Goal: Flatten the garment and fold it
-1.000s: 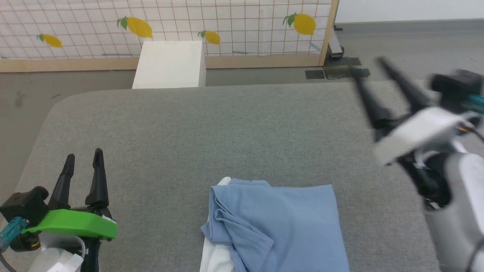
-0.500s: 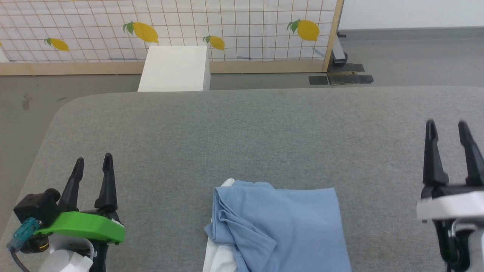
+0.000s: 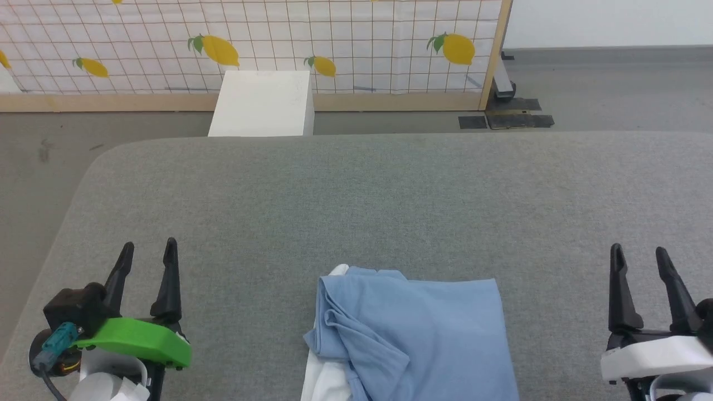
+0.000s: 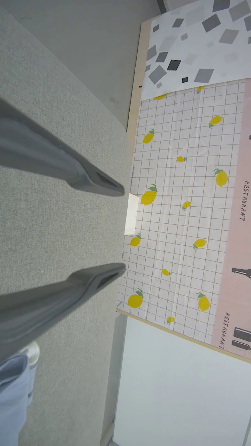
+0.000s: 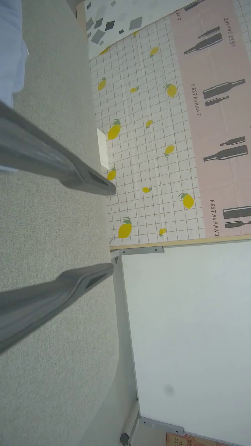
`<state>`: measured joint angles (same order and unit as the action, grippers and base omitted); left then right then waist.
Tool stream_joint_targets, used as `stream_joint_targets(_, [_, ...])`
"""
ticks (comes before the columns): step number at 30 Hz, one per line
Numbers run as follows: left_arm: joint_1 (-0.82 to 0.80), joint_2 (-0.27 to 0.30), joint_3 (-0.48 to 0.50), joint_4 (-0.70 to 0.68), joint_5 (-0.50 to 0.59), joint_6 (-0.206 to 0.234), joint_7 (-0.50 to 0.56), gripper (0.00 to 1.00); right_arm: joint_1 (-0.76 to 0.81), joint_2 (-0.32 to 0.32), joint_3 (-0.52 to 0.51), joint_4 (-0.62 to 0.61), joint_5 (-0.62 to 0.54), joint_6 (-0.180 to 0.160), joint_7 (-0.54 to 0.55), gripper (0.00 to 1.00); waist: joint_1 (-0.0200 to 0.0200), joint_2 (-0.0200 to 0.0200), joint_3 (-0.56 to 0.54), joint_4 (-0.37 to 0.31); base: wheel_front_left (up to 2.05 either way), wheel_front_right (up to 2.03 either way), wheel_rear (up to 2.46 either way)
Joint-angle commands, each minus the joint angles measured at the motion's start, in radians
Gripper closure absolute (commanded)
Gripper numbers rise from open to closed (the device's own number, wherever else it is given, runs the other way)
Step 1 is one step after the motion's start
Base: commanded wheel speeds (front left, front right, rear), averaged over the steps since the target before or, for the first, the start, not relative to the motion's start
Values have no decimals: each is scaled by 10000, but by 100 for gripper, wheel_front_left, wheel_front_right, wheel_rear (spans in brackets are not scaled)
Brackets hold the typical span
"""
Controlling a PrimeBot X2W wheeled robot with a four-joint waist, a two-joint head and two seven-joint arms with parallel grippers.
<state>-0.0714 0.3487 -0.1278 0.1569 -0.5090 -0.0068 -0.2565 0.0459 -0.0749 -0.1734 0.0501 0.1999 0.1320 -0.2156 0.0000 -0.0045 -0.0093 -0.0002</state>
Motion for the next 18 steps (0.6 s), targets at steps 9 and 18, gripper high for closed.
stream_joint_targets(9, [94, 89, -101, 196, 333, 119, 12, 0, 220, 149, 377, 110, -163, -13, 271, 0, 0, 45, 19, -39, 0, 0, 0])
stream_joint_targets(18, [46, 78, -140, 348, 193, 105, 73, 0, 192, 179, 431, 277, -155, -13, 430, 0, 0, 45, 45, -55, 0, 0, 0])
